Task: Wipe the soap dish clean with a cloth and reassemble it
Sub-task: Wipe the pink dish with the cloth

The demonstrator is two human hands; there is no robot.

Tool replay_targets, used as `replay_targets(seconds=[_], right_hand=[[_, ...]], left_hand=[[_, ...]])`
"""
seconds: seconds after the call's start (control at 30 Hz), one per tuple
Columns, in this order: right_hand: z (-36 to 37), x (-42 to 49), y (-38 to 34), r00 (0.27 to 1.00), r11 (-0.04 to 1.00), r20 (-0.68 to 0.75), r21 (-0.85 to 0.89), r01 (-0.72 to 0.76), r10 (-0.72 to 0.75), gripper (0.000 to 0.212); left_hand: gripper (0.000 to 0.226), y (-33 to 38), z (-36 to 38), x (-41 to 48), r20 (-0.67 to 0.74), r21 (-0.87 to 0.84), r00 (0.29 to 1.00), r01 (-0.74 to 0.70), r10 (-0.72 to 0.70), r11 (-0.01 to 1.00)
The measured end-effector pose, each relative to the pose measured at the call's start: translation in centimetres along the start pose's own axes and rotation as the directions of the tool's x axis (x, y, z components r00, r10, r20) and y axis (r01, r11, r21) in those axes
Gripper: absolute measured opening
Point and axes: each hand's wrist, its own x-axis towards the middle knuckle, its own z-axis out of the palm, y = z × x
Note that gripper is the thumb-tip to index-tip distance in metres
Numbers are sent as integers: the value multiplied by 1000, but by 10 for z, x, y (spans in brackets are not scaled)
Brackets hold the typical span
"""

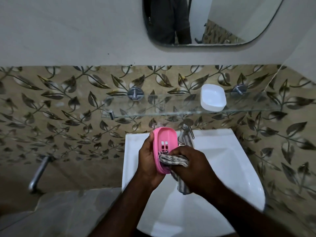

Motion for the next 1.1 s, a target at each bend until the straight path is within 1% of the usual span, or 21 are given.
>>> replay_targets(seconds=[0.03,0.07,0.13,0.2,0.27,0.33,0.4,0.47,0.5,0.57,0.6,0.63,0.67,0.73,0.8,0.83,0.87,0.93,1.0,1.03,1.1], right_hand=[[3,-1,-6,999,993,-31,112,-25,29,19],[4,4,-11,995,984,-88,173,-29,45,23],[2,17,-22,979,982,-204,185,24,15,30],[-1,29,-31,967,985,-253,157,69,-28,28],[-4,27,-32,975,996,-208,10,85,-81,24],[-9,14,-27,985,987,-126,-127,98,-114,24],[-15,0,-21,991,986,-34,-112,126,-131,23],[-20,-3,-18,993,993,23,-29,116,-116,25],[-20,3,-18,996,996,-1,26,85,-85,24],[-21,19,-18,986,990,-169,137,18,5,23],[-21,26,-20,965,990,-260,141,20,18,24],[-23,29,-25,954,994,-300,98,53,-21,26],[-24,28,-28,960,994,-265,28,104,-93,28],[-25,16,-32,968,965,-17,-87,249,-252,26],[-29,4,-27,926,937,237,-121,327,-293,21],[-35,5,-23,918,935,277,-132,329,-284,23],[-40,9,-19,929,934,248,-158,319,-275,24],[-46,21,-13,961,944,63,-182,275,-268,24],[-44,30,-13,959,957,-100,-154,247,-264,28],[-40,29,-15,962,961,-106,-142,237,-253,30],[-32,17,-17,962,953,21,-132,271,-271,31]], left_hand=[[64,-4,3,-1,-7,0,1000,0,0,1000],[65,-9,6,-2,-16,-1,1000,-9,9,1000],[60,-16,13,-3,-18,-29,999,-51,50,998],[55,-18,19,-2,-15,-52,995,-98,97,994],[57,-13,21,-2,16,-64,994,-109,110,992],[65,-10,16,-2,28,-59,997,-70,72,996],[69,-8,13,-5,24,-68,999,-33,35,997],[70,-11,13,-9,4,-67,1000,-14,14,998],[70,-12,16,-12,-1,-67,1000,-15,15,998],[67,-16,22,-15,2,-35,1000,-26,26,999],[65,-18,23,-14,11,-14,1000,-23,23,1000],[63,-18,25,-14,22,-6,1000,-14,14,1000],[63,-16,24,-14,38,-15,999,-9,9,1000],[63,-11,19,-10,75,-37,997,0,3,999],[64,-4,12,-7,85,-37,996,4,-1,999],[65,-2,11,-8,77,-20,997,7,-5,1000],[65,-2,12,-9,66,7,998,16,-17,1000],[60,-5,17,-13,66,58,997,21,-25,998],[56,-6,23,-15,73,89,997,-5,-1,996],[55,-5,25,-15,81,88,997,-12,5,996],[57,1,23,-14,102,78,995,-2,-6,997]])
